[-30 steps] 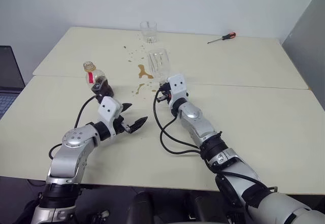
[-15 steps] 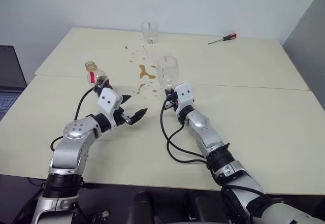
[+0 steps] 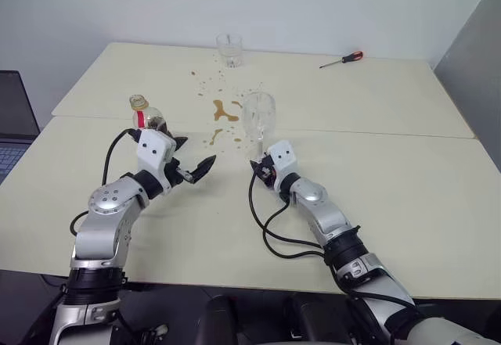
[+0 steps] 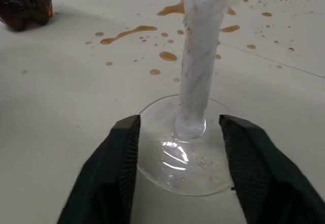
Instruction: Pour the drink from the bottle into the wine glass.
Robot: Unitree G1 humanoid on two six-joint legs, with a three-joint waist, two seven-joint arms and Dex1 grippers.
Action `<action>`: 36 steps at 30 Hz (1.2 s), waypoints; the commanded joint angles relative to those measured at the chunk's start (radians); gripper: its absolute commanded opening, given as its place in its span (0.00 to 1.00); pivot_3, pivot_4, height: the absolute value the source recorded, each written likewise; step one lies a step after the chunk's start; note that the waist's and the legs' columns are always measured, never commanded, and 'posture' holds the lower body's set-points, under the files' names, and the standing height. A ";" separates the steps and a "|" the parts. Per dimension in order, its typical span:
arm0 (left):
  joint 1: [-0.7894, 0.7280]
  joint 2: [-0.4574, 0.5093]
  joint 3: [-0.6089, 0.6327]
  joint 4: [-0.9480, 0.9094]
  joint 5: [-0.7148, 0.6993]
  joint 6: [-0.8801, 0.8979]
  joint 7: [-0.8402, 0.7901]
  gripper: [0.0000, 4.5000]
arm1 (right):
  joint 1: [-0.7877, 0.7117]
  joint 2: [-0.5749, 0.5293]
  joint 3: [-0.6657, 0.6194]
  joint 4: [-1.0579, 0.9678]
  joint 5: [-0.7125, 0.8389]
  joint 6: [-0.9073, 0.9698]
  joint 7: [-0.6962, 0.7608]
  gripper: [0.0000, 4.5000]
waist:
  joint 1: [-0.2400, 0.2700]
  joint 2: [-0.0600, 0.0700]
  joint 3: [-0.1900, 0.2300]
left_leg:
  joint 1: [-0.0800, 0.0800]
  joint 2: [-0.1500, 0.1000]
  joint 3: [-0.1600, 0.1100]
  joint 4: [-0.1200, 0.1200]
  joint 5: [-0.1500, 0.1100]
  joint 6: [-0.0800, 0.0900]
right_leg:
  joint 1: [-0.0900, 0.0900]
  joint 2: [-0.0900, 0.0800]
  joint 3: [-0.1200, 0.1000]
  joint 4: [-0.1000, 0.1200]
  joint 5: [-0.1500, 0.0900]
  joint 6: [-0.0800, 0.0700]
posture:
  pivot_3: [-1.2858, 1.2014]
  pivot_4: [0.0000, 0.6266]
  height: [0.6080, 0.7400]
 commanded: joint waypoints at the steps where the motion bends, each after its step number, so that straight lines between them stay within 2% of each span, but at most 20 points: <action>1: 0.021 -0.002 0.036 0.004 -0.006 -0.021 0.016 1.00 | 0.018 -0.044 -0.028 -0.172 0.017 0.042 0.039 0.86 | 0.001 0.000 0.000 | 0.000 0.000 0.000 0.000 0.000 0.000 | 0.000 0.000 0.000 0.000 0.000 0.000 | 0.52 0.24 1.00; 2: 0.026 -0.002 0.040 0.008 -0.006 -0.023 0.021 1.00 | 0.028 -0.057 -0.033 -0.208 0.025 0.063 0.047 0.95 | 0.002 0.000 0.000 | 0.000 0.000 0.000 0.000 0.000 0.000 | 0.000 0.000 0.000 0.000 0.000 0.000 | 0.52 0.24 1.00; 3: 0.032 -0.003 0.048 0.013 -0.007 -0.025 0.029 1.00 | 0.040 -0.073 -0.039 -0.247 0.033 0.087 0.057 0.99 | 0.003 0.000 0.000 | 0.000 0.000 0.000 0.000 0.000 0.000 | 0.000 0.000 0.000 0.000 0.000 0.000 | 0.52 0.24 1.00; 8: 0.124 -0.037 0.102 -0.024 -0.010 -0.040 0.094 1.00 | 0.119 -0.288 -0.100 -0.613 0.191 0.401 0.254 0.99 | 0.006 0.000 0.000 | -0.001 0.001 0.000 0.000 0.000 0.000 | 0.000 -0.001 0.000 -0.001 0.000 0.000 | 0.52 0.24 1.00; 12: 0.194 -0.104 0.153 -0.068 0.001 -0.079 0.201 1.00 | 0.159 -0.598 -0.187 -0.815 0.312 0.578 0.464 0.99 | 0.011 0.000 0.000 | -0.001 0.000 0.000 0.000 0.000 0.000 | 0.001 -0.003 -0.001 -0.002 0.000 0.000 | 0.52 0.24 1.00; 14: 0.202 -0.126 0.179 -0.045 0.017 -0.110 0.248 1.00 | 0.131 -0.692 -0.259 -0.843 0.384 0.646 0.509 0.99 | 0.011 0.000 0.001 | -0.001 0.000 0.000 0.000 0.000 0.000 | 0.002 -0.003 -0.001 -0.004 0.000 0.001 | 0.52 0.24 1.00; 16: 0.187 -0.129 0.191 0.006 0.038 -0.145 0.280 1.00 | 0.041 -0.761 -0.324 -0.861 0.477 0.718 0.554 0.99 | 0.006 0.000 0.001 | -0.001 0.000 0.000 0.000 0.000 0.000 | 0.002 -0.002 -0.001 -0.006 -0.001 0.001 | 0.52 0.24 1.00; 19: 0.143 -0.131 0.200 0.060 0.040 -0.173 0.304 1.00 | -0.084 -0.787 -0.330 -0.875 0.538 0.785 0.554 0.99 | 0.000 0.001 0.001 | 0.003 -0.001 -0.003 -0.001 0.000 0.001 | 0.002 0.002 0.001 -0.006 0.001 0.001 | 0.52 0.24 1.00; 23: 0.068 -0.126 0.197 0.142 0.030 -0.202 0.306 1.00 | -0.219 -0.755 -0.312 -0.880 0.611 0.871 0.520 0.99 | 0.004 0.000 0.001 | 0.004 0.000 -0.005 -0.004 0.000 0.001 | 0.002 0.006 0.000 -0.005 0.001 -0.001 | 0.52 0.24 1.00; 29: -0.003 -0.127 0.182 0.229 0.041 -0.246 0.311 1.00 | -0.250 -0.742 -0.256 -0.890 0.606 0.874 0.493 0.99 | 0.008 0.000 0.001 | -0.001 -0.001 -0.003 -0.004 0.000 0.001 | 0.001 0.002 0.000 -0.010 0.003 -0.005 | 0.52 0.24 1.00; 36: -0.042 -0.105 0.171 0.265 0.055 -0.262 0.304 1.00 | -0.253 -0.757 -0.233 -0.914 0.625 0.892 0.496 0.99 | 0.008 0.000 0.001 | -0.003 -0.001 -0.003 -0.005 0.000 0.001 | 0.001 0.001 0.000 -0.014 0.003 -0.003 | 0.52 0.24 1.00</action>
